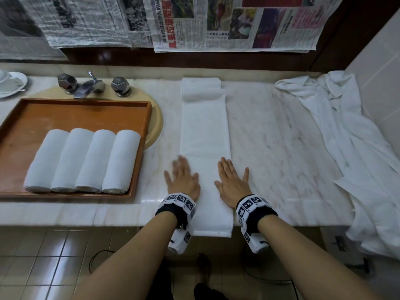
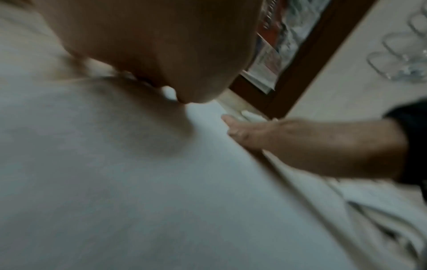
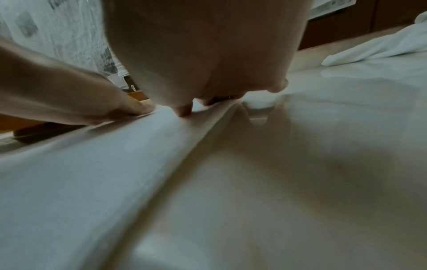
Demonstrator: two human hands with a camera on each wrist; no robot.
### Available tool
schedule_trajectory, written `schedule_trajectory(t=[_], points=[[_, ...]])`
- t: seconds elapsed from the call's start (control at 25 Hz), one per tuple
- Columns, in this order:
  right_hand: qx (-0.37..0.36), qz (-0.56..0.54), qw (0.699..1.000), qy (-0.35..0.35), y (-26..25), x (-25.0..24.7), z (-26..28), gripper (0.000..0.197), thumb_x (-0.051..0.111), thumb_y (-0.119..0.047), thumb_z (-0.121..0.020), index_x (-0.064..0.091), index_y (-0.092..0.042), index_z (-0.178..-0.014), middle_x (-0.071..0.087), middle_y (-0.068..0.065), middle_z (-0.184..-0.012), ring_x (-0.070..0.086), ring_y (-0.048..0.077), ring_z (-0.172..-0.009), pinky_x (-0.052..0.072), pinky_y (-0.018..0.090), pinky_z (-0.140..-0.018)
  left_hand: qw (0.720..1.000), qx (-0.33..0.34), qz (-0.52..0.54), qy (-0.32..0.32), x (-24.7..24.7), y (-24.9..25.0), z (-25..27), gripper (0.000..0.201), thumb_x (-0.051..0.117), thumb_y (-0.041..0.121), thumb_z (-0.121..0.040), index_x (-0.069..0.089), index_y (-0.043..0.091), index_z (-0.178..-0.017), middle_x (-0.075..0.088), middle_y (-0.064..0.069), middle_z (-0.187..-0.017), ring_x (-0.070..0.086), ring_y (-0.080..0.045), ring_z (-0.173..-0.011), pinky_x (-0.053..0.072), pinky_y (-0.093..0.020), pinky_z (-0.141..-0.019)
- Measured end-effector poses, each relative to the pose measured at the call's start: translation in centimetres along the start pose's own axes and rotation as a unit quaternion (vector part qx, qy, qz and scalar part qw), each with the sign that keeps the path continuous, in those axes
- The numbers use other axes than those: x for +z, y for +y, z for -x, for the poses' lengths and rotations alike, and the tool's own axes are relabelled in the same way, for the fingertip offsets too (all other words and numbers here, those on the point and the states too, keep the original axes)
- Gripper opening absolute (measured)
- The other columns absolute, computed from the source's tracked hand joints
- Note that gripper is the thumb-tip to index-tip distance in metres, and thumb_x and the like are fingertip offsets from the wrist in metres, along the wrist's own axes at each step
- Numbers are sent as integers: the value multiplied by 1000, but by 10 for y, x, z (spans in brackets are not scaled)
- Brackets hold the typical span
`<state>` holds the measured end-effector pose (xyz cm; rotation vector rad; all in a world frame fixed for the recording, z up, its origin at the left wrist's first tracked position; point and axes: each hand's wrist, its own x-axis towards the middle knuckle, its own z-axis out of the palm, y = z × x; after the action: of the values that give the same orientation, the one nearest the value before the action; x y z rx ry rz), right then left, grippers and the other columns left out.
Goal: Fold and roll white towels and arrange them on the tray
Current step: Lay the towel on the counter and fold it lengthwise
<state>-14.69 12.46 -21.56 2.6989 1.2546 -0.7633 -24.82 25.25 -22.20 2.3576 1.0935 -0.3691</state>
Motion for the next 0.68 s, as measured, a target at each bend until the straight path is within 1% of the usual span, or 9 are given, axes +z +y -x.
schedule_trajectory(t=[0.04, 0.08, 0.2, 0.24, 0.28, 0.36, 0.4, 0.52, 0.68], points=[[3, 3, 1000, -3, 0, 1, 0, 64, 19, -39, -104, -15, -14, -152, -28, -4, -158, -22, 11, -145, -6, 65, -113, 996, -77, 33, 15, -7, 3, -4, 67, 17, 41, -103, -14, 7, -152, -25, -8, -158, -22, -23, -146, -12, -49, -118], [6, 4, 1000, -7, -2, 1, -1, 64, 19, -39, -104, -16, -14, -152, -28, -4, -157, -23, 11, -145, -6, 66, -113, 995, -85, 44, 26, -11, 9, -7, 67, 17, 40, -103, -13, 5, -152, -24, -10, -158, -21, -24, -146, -12, -49, -118], [9, 2, 1000, -13, -3, 0, -3, 64, 16, -42, -104, -17, -15, -151, -30, -4, -156, -26, 11, -144, -9, 67, -111, 985, 170, 23, -31, -8, 24, -13, 60, 16, 37, -105, -9, 13, -154, -19, -2, -160, -15, -18, -148, -9, -44, -118], [10, 6, 1000, -12, -3, 0, -3, 64, 16, -42, -104, -18, -15, -151, -30, -3, -156, -26, 11, -144, -9, 68, -110, 977, 204, 12, -53, -9, 20, -18, 59, 16, 36, -105, -9, 15, -154, -18, 0, -161, -14, -17, -148, -9, -43, -119], [11, 12, 1000, -12, -2, 1, -3, 64, 16, -42, -104, -18, -14, -151, -30, -3, -156, -26, 11, -144, -9, 68, -110, 983, 174, 16, -49, -12, 13, -24, 59, 18, 35, -105, -9, 15, -154, -18, 0, -161, -14, -16, -148, -9, -44, -119], [16, 11, 1000, -15, -2, 2, -3, 65, 17, -41, -104, -18, -14, -151, -31, -3, -156, -26, 11, -144, -7, 68, -111, 999, 32, 44, 0, -27, -5, -33, 61, 22, 30, -105, -9, 9, -154, -18, -7, -161, -14, -20, -149, -8, -45, -119], [21, 1, 1000, -18, -3, 1, -4, 65, 18, -40, -104, -19, -15, -151, -31, -3, -156, -26, 11, -144, -7, 68, -111, 999, 21, 26, 8, -33, -12, -34, 62, 23, 28, -105, -8, 6, -153, -17, -9, -161, -13, -21, -149, -8, -43, -119], [28, -25, 999, -27, -6, -3, -14, 65, 20, -38, -104, -18, -16, -151, -32, -5, -156, -26, 10, -144, -7, 67, -111, 979, 191, -68, -32, -30, -20, -29, 60, 25, 23, -105, -8, 11, -154, -17, -3, -161, -12, -16, -149, -8, -38, -119], [19, -14, 1000, -21, 0, -19, -41, 64, 19, -39, -104, -17, -16, -152, -31, -5, -156, -24, 10, -145, -10, 66, -112, 975, 179, -116, -60, -31, -18, -52, 60, 24, 23, -105, -10, 14, -154, -21, 1, -160, -14, -14, -148, -7, -42, -119]])
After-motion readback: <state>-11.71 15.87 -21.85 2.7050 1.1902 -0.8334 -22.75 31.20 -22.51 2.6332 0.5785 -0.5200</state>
